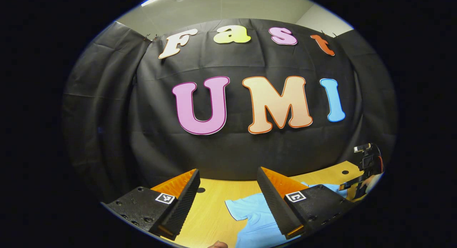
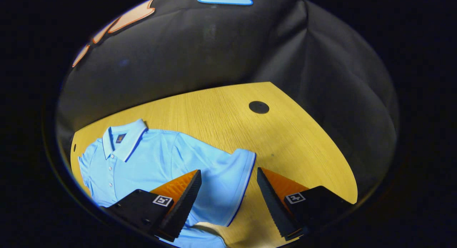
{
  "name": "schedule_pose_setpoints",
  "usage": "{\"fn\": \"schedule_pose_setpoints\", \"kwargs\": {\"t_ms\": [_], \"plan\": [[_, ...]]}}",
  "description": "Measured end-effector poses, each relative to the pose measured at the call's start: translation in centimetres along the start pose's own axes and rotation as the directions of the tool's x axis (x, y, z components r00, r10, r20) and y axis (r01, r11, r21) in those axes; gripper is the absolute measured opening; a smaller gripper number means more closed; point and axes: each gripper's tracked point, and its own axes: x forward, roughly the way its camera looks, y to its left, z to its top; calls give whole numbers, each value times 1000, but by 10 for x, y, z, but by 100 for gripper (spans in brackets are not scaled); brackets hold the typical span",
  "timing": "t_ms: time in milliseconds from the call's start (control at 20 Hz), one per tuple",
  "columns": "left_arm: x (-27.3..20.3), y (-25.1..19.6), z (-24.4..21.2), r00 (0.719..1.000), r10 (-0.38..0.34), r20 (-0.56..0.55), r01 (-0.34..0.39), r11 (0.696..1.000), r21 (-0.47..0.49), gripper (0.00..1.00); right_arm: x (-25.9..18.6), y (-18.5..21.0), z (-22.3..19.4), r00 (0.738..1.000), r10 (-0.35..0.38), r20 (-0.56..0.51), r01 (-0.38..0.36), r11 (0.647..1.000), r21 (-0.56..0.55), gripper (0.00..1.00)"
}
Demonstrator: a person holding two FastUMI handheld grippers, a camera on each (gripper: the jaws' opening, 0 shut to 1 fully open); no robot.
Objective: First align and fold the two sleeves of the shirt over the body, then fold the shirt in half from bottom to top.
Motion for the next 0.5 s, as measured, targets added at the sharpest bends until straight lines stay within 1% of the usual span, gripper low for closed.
{"fn": "schedule_pose_setpoints", "kwargs": {"t_ms": [150, 350, 400, 450, 500], "plan": [[-2, 3, -2, 1000, 8, -4, -8, 1000, -8, 96, 5, 5, -21, 997, 24, -79, -24, 1000, -5, 98], [-3, 7, -6, 1000, 24, -13, -24, 999, -23, 96, 8, 6, -19, 997, 26, -71, -25, 1000, 17, 97], [-3, 8, -8, 1000, 25, -16, -26, 999, -29, 96, 8, 7, -20, 997, 27, -75, -26, 999, 21, 93], [-3, 8, -9, 999, 27, -20, -27, 999, -35, 96, 7, 7, -19, 997, 28, -73, -27, 999, 26, 95], [-4, 9, -10, 999, 28, -25, -29, 999, -39, 96, 7, 8, -19, 996, 31, -78, -29, 999, 34, 78]]}}
